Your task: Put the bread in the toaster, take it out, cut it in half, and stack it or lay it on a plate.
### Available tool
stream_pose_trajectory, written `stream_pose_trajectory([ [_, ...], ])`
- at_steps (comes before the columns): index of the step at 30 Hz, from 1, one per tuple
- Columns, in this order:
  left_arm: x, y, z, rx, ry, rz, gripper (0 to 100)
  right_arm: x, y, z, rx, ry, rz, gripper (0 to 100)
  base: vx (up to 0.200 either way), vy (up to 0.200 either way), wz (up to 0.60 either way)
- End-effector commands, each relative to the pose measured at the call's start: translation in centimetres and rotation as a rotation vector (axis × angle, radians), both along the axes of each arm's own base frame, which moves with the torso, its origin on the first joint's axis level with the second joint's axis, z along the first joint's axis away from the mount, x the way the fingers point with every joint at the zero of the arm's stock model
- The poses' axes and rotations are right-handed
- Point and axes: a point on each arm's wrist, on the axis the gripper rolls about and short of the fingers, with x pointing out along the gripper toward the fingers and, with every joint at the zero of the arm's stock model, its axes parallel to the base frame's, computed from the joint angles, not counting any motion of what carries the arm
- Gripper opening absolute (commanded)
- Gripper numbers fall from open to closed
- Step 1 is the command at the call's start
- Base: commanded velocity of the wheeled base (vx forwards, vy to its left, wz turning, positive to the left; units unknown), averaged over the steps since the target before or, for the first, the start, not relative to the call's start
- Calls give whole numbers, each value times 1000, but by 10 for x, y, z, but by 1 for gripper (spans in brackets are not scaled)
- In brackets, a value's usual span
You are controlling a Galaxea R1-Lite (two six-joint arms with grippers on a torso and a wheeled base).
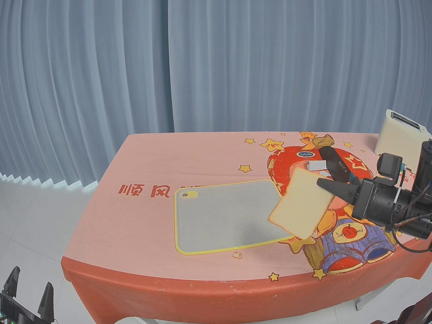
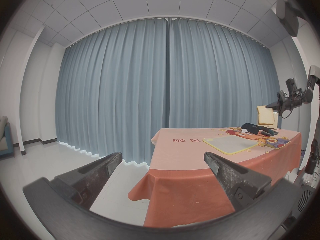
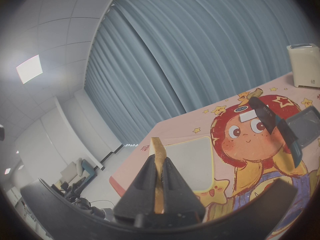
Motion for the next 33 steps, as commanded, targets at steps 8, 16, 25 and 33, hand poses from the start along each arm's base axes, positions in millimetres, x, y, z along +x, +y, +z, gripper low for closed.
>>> stream_pose_trajectory([
  [8,1,0,-5,-1,13,1,100,22,14,-17,2,29,-20,0,0,150,0],
  [16,1,0,-5,-1,13,1,100,33,21,-33,53,67,-48,0,0,0,0],
  [25,1,0,-5,-1,13,1,100,50,36,-53,79,91,-101,0,0,0,0],
  [33,1,0,-5,-1,13,1,100,66,51,-65,219,131,-126,0,0,0,0],
])
